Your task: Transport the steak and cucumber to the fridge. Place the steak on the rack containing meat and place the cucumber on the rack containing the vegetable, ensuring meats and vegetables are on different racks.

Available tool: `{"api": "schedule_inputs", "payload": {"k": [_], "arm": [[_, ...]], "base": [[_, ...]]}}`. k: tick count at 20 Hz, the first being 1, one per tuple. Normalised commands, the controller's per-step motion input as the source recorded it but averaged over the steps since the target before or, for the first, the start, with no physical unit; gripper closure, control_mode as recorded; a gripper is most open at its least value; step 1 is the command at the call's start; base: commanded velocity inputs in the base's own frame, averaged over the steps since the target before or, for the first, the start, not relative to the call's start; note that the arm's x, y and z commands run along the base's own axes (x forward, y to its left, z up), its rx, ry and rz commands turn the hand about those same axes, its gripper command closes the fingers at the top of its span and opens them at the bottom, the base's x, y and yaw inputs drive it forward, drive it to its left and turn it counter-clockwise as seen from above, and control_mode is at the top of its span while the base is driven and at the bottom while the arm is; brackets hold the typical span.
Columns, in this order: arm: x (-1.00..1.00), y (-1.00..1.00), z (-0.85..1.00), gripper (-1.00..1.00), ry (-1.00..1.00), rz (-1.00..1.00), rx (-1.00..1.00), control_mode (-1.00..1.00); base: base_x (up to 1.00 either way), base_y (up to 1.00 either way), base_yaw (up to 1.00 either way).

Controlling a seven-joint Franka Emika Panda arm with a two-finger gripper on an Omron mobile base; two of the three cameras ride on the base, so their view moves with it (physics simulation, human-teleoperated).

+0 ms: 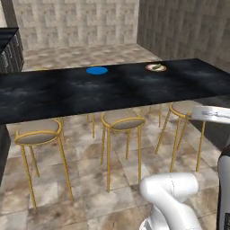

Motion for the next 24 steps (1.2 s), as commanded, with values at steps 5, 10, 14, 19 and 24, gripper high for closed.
{"api": "schedule_inputs", "payload": {"k": [5,10,14,19,24], "arm": [[0.00,0.00,0.00,-1.00,0.00,0.00,0.00,1.00],[0.00,0.00,0.00,-1.00,0.00,0.00,0.00,1.00],[0.00,0.00,0.00,-1.00,0.00,0.00,0.00,1.00],[0.00,0.00,0.00,-1.00,0.00,0.00,0.00,1.00],[0.00,0.00,0.00,-1.00,0.00,0.00,0.00,1.00]], "base": [[0.00,-1.00,0.00],[0.00,-1.00,0.01],[0.00,-1.00,0.06],[0.00,-1.00,0.10],[0.00,-1.00,0.14]]}}
